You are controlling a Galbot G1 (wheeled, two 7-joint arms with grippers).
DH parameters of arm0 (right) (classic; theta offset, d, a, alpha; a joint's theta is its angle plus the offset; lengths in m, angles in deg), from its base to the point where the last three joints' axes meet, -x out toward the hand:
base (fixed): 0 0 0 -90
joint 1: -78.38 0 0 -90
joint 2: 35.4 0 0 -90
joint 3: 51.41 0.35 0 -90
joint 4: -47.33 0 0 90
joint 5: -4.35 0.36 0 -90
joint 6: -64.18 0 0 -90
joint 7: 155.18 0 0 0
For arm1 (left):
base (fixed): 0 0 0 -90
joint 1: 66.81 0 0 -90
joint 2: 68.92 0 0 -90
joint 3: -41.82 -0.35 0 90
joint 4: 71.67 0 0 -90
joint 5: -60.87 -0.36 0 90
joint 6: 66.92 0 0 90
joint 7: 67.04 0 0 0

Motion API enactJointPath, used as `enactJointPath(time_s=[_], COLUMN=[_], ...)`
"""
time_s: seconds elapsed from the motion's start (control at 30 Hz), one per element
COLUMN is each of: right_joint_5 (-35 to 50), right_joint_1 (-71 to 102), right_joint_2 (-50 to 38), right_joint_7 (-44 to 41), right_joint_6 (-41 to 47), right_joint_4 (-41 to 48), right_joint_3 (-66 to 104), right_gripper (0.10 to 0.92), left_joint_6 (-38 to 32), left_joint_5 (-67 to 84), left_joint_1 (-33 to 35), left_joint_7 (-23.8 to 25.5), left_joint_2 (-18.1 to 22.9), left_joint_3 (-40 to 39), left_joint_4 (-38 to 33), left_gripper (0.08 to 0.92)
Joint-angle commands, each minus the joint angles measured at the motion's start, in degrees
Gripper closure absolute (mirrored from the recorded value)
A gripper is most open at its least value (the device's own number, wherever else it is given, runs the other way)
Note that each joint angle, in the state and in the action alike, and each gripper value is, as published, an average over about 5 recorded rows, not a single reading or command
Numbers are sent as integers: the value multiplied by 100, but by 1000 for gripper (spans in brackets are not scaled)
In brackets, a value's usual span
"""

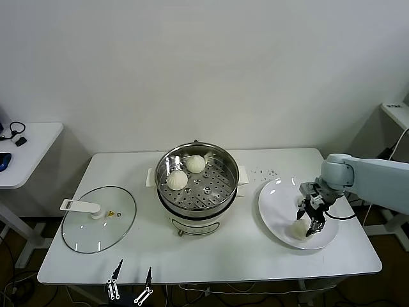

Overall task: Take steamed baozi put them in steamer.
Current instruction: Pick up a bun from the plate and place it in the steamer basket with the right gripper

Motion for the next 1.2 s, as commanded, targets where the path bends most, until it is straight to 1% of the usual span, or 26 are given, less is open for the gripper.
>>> enactJointPath(time_s=[0.03,0.23,0.47,0.57,0.7,0.97,1.2], right_joint_5=[623,1070,1459,1438,1432,1056,93], right_joint_1=[-1851,-2808,-3460,-3482,-3429,-2988,-2409], right_joint_2=[426,948,1568,1874,2324,3034,3470], right_joint_7=[-155,-375,-695,-598,-212,433,823], right_joint_6=[-319,-834,-1635,-2264,-3183,-4508,-5403], right_joint_4=[-577,-703,-493,-228,120,259,309], right_joint_3=[-1100,-1415,-1371,-1233,-1096,-604,-190], right_gripper=[402,397,397,397,400,406,402], left_joint_6=[6,8,12,12,14,21,31], left_joint_5=[-6,-6,-22,-33,-52,-58,-44], left_joint_1=[0,7,5,1,-4,-19,-28], left_joint_7=[1,-2,0,-1,-3,-17,-40], left_joint_2=[-17,-32,-30,-23,-16,-3,9], left_joint_3=[-7,2,-9,-21,-38,-39,-19], left_joint_4=[-11,-33,-58,-59,-54,-37,-33], left_gripper=[177,177,177,177,177,177,177])
